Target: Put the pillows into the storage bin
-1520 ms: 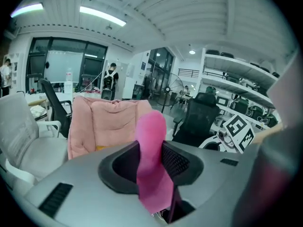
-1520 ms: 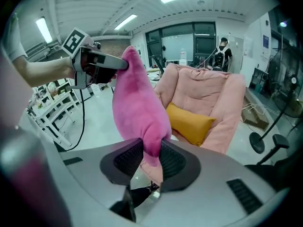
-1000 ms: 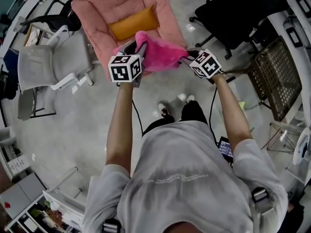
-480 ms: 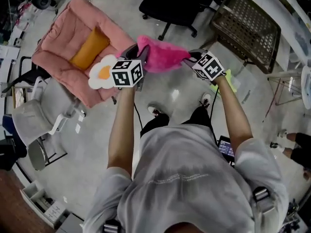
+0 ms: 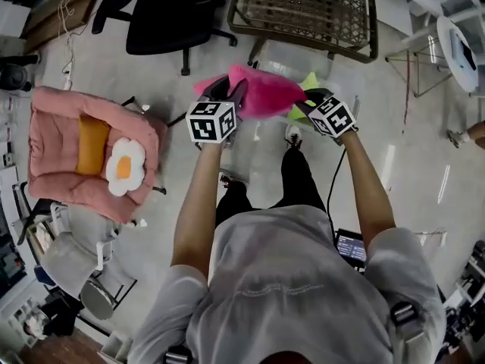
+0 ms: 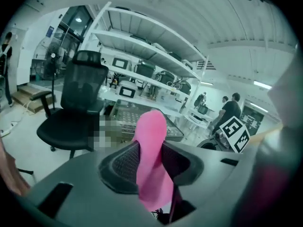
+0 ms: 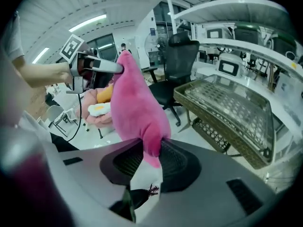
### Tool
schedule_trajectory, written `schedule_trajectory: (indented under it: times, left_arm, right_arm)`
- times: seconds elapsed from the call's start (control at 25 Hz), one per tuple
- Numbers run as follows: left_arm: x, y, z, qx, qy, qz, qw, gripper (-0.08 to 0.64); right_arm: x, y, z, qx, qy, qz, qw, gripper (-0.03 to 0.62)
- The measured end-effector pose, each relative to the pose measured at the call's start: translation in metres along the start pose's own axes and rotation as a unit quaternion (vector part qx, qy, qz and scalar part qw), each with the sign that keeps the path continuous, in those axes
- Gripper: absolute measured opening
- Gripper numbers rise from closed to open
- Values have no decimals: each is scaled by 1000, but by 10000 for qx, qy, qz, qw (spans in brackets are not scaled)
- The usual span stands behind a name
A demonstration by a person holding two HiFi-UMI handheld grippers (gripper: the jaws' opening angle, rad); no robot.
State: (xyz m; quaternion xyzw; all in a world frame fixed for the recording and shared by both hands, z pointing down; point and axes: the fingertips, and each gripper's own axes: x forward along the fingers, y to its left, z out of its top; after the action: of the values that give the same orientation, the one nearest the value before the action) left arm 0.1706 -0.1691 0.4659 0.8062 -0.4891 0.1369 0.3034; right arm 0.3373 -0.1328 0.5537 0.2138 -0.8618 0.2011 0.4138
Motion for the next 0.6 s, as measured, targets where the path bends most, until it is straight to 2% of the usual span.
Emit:
schedule_trajectory:
  times: [0.12, 0.24, 0.44, 0.6]
  left_arm:
    - [63, -24, -24, -77, 291, -293, 9991, 149]
    - [120, -33, -59, -151, 620, -406, 9971, 150]
    - [196, -29, -127, -441, 1218, -335, 9910, 150]
    - [237, -19, -174, -696, 1570, -261, 9848, 153]
  right_arm:
    - [4, -39, -51, 275, 258, 72, 9993, 115]
    - [24, -72, -100, 509, 498, 157, 9973, 115]
    - [73, -111, -172, 782, 961, 373, 9916, 115]
    - [109, -131, -213, 887, 1239, 495, 9871, 117]
